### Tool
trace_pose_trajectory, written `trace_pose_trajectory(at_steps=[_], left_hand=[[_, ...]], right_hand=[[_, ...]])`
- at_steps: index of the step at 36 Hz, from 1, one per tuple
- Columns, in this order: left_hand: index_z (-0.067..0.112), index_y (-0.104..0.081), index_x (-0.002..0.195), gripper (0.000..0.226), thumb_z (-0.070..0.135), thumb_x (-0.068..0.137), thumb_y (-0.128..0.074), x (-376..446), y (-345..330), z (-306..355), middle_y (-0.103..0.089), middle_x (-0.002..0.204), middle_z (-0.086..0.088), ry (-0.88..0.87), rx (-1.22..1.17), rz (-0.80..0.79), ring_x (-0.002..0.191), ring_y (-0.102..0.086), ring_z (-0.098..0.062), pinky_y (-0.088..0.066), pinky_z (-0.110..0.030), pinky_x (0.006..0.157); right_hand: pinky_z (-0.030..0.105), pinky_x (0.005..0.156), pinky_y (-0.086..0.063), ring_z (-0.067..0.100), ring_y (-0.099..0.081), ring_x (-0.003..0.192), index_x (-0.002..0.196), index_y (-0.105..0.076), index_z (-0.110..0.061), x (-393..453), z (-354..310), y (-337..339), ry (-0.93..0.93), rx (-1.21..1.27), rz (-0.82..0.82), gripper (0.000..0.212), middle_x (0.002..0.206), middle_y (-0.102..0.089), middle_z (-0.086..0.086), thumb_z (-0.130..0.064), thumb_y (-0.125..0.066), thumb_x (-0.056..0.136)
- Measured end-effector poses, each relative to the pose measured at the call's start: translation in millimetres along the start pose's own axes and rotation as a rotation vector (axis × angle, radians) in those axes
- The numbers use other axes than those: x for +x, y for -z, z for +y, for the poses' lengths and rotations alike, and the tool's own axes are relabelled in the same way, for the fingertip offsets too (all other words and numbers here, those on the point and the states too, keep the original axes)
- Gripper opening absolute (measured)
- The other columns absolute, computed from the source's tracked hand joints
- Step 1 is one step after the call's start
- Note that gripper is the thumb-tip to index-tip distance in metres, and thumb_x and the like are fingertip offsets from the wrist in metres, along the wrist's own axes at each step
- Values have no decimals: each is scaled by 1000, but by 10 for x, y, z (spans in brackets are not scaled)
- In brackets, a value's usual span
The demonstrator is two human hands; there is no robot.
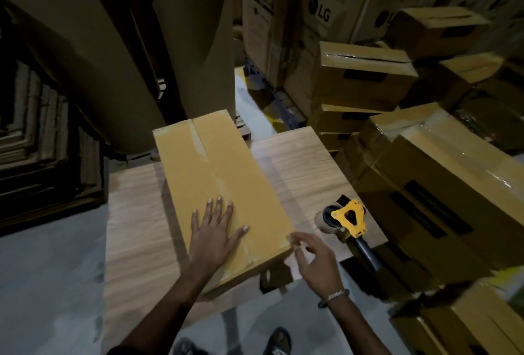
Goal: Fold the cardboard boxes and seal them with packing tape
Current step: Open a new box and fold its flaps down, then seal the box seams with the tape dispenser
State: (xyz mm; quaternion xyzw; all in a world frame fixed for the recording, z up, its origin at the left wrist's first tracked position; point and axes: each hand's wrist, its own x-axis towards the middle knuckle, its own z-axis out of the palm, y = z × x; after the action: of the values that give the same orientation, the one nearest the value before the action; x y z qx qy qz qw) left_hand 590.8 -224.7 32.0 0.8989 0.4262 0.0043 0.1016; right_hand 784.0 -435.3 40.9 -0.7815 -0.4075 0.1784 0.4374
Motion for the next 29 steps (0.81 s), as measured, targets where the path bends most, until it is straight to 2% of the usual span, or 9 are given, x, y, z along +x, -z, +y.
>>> trace_pose_trajectory(at_steps=[2, 6, 9, 12, 15, 20, 23, 25, 29], left_hand=[[29, -20, 167, 84, 79, 101, -11, -15, -20, 21, -6, 175, -1, -14, 10, -3, 162, -5, -24, -3, -56, 128], [23, -31, 164, 77, 69, 105, -12, -86, -73, 94, -18, 174, -4, -3, 1, 55, 161, -16, -24, -13, -54, 127], [22, -31, 165, 71, 62, 108, -15, -139, -98, 161, -19, 173, -4, 15, 8, 88, 161, -16, -23, -15, -53, 126], [24, -29, 165, 68, 60, 109, -17, -145, -80, 209, -19, 174, -3, 31, 11, 98, 161, -15, -22, -16, -52, 127], [24, -32, 164, 66, 58, 109, -22, -147, -73, 239, -22, 173, -3, 46, -4, 111, 160, -18, -23, -18, -52, 127], [25, -31, 164, 65, 58, 110, -20, -180, -88, 235, -22, 173, -2, 37, 11, 110, 161, -16, -22, -18, -51, 127], [26, -31, 164, 65, 59, 110, -20, -193, -88, 237, -22, 173, -2, 49, 15, 109, 161, -16, -22, -18, -50, 127], [26, -32, 164, 65, 60, 109, -20, -196, -87, 241, -22, 173, -2, 55, 8, 114, 161, -17, -21, -18, -50, 128], [27, -33, 164, 66, 61, 109, -21, -193, -95, 254, -23, 173, -1, 59, -8, 123, 160, -18, -21, -19, -50, 128]], right_hand=[[27, 87, -59, 5, -67, 107, 110, -76, -31, 140, 169, 122, -211, 63, 98, 24, 113, -73, -15, -12, -67, 99], [39, 90, -54, 32, -68, 107, 107, -75, -15, 373, 849, 375, -533, -74, 213, 13, 109, -75, 9, -20, -68, 97], [50, 88, -54, 42, -60, 114, 115, -66, -11, 442, 1352, 541, -737, -342, 250, 39, 120, -65, 21, -42, -73, 92], [60, 105, -40, 46, -40, 137, 144, -45, -11, 459, 1647, 677, -907, -478, 119, 76, 148, -43, 26, -33, -81, 81], [59, 110, -35, 48, -43, 135, 147, -39, -15, 514, 1894, 735, -909, -511, -49, 77, 147, -44, 25, -37, -77, 83], [54, 99, -49, 46, -61, 118, 127, -50, -19, 597, 2326, 817, -840, -511, -135, 51, 127, -65, 22, -49, -69, 91], [46, 92, -49, 46, -62, 115, 127, -54, -11, 644, 2097, 921, -807, -399, -212, 53, 124, -67, 23, -36, -78, 88], [43, 90, -47, 45, -61, 112, 122, -55, -11, 696, 2009, 967, -845, -358, -227, 47, 121, -66, 23, -31, -78, 86], [40, 83, -45, 36, -60, 97, 109, -60, -18, 728, 1805, 1036, -846, -296, -158, 32, 105, -65, 14, -40, -68, 87]])
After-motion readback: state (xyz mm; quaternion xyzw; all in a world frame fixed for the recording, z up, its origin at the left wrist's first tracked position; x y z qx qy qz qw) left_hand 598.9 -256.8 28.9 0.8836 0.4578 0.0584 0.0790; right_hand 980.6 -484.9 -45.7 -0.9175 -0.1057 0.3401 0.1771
